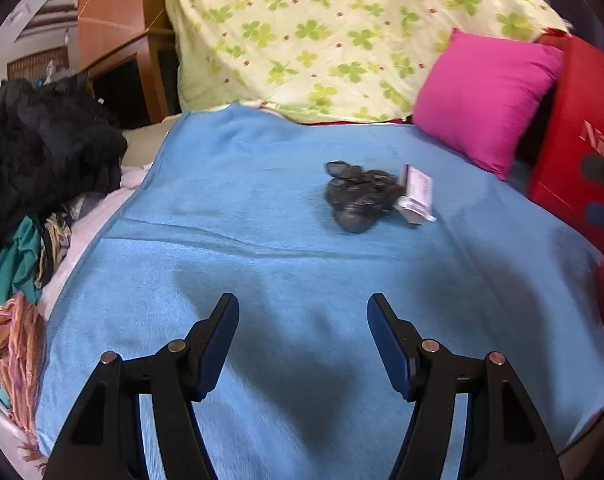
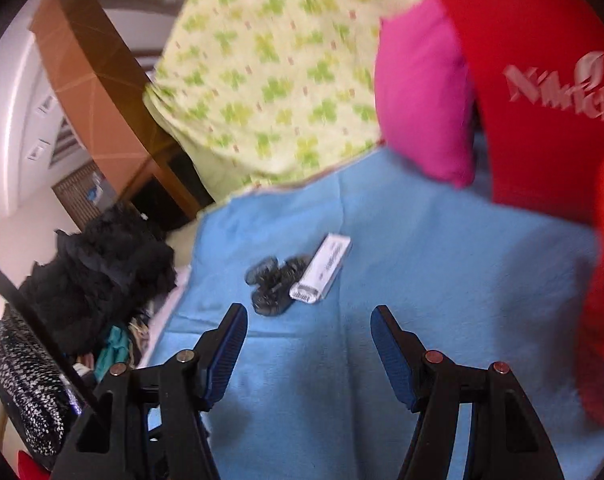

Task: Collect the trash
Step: 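Move both open tools back over the black bag and white box, then close the right tool on the white medicine box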

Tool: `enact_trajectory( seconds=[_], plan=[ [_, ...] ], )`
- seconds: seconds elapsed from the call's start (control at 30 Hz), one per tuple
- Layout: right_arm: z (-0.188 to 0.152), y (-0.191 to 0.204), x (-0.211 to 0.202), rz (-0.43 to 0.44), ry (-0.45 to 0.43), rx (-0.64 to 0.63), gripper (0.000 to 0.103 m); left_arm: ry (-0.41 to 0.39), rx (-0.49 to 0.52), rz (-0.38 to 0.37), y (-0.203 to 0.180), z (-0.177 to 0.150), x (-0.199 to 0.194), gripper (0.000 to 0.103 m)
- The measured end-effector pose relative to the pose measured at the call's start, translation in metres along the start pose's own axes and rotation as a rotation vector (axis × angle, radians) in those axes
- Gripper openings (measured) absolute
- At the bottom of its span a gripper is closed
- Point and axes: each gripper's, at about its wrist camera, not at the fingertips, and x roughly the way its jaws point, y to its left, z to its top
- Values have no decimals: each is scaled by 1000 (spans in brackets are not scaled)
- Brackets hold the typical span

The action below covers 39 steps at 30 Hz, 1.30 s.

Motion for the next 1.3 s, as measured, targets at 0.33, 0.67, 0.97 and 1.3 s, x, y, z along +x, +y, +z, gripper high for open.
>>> enact_trajectory(
  seconds=[0.33, 0.67, 0.97, 1.3],
  plan=[
    [27, 1, 146, -95, 122, 54, 67, 7, -53, 27, 23, 31, 51, 67],
    [38, -12, 210, -164, 145, 130, 50, -3, -64, -94, 19, 55, 88, 67],
    [45, -30, 177, -147, 119, 131, 44, -7, -109, -284, -6, 83, 108, 78],
    [49, -52, 138, -193, 86, 90, 44, 89, -139, -381, -42, 87, 128, 80]
  ],
)
